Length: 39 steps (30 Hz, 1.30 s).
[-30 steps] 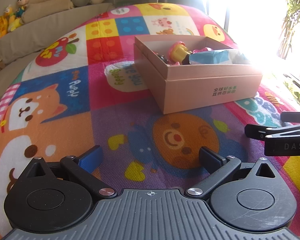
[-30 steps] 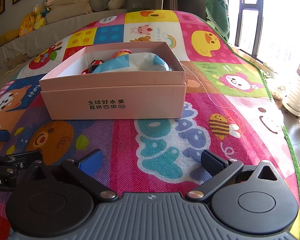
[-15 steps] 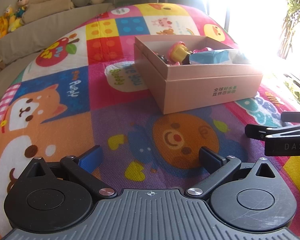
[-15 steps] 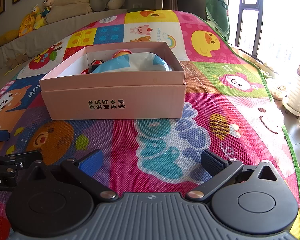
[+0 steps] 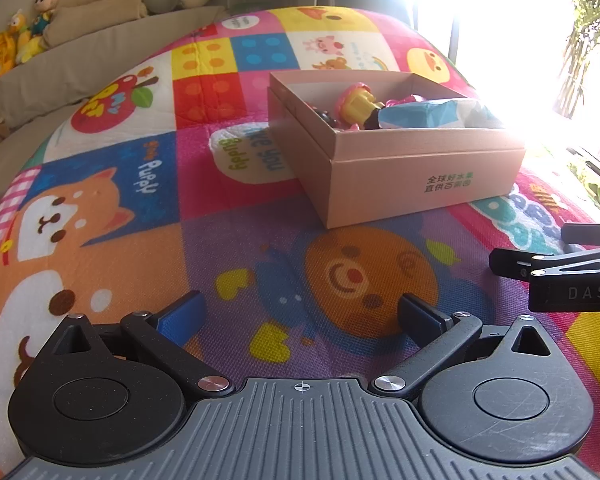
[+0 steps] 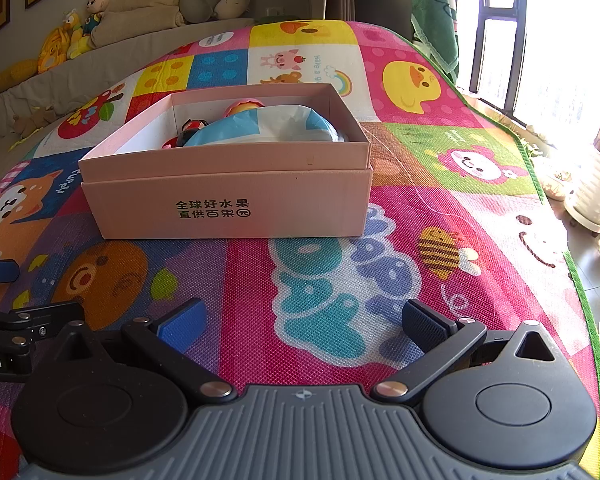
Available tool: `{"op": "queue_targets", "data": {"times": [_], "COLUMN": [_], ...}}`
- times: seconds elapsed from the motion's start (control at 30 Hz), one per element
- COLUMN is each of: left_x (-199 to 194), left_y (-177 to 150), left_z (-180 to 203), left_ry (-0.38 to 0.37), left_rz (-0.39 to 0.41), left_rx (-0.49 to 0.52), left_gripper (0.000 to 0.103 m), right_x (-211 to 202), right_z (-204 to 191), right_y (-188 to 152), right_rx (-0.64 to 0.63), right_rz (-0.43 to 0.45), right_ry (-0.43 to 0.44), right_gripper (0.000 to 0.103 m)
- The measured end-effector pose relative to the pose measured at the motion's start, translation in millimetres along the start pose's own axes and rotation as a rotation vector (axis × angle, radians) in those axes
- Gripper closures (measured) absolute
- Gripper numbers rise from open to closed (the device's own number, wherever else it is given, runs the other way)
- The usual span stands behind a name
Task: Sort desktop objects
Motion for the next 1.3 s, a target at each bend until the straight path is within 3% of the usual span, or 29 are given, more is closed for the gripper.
{"op": "queue_targets", "data": {"times": [1.3], "left_x": [1.6], "left_y": [1.2], "left_z": [-1.6], "left_ry": [-0.002], "left_rz": [0.0], "left_rx": [-0.002], "left_gripper": [0.0], "right_x": [-0.2], "right_z": [-0.2], "right_y": [0.0], "right_rx": [0.002], "right_rz": [0.001], "right_ry": [0.0], "right_gripper": [0.0]}}
Point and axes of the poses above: each gripper's, at about its wrist camera, not at the fingertips, and x roughly the way its jaws point, z to its right, y to its top, the point moved 10 cm from there along x, roughly the way its jaws point, and after that the axes turned 10 degrees about z, right-handed, at the moved point
